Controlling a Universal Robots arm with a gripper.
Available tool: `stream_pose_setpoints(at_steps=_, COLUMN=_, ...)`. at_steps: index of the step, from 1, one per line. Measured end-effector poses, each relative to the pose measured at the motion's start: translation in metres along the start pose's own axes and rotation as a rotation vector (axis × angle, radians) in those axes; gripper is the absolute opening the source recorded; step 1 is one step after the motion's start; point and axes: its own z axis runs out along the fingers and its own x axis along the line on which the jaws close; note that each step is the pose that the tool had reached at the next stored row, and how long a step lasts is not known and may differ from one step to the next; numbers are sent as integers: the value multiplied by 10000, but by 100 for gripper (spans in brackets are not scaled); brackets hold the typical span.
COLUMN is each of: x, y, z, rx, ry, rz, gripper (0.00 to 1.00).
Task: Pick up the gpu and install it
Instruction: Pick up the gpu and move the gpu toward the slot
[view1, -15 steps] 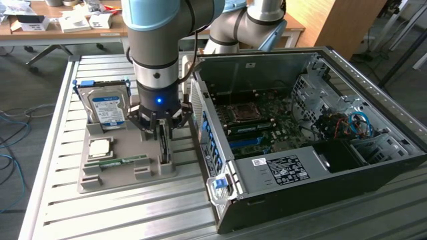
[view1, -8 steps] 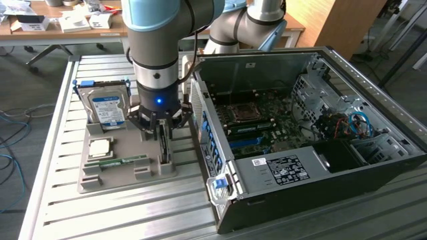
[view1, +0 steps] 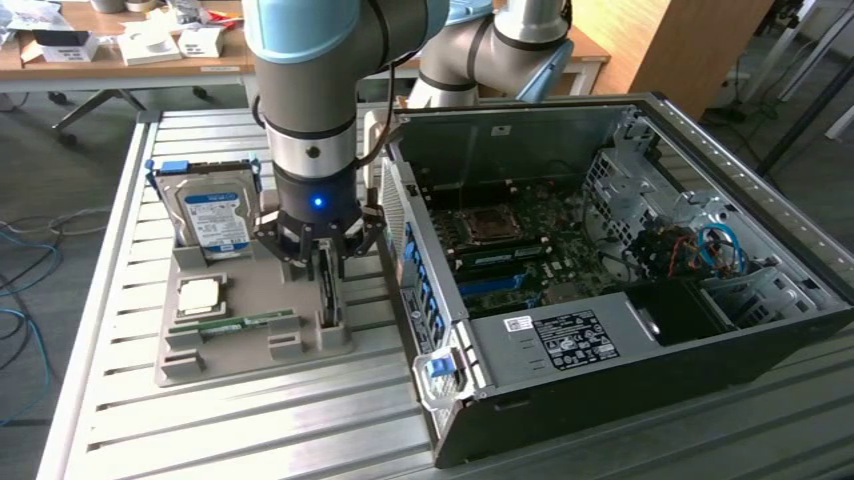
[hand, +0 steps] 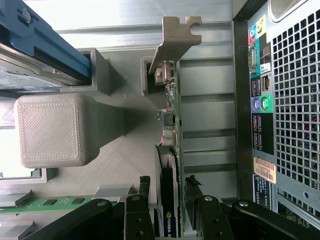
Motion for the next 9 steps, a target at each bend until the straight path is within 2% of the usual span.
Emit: stream_pose_setpoints(at_steps=9, x=0, y=-3, z=1, rx=0, ry=0, rz=0, gripper=42)
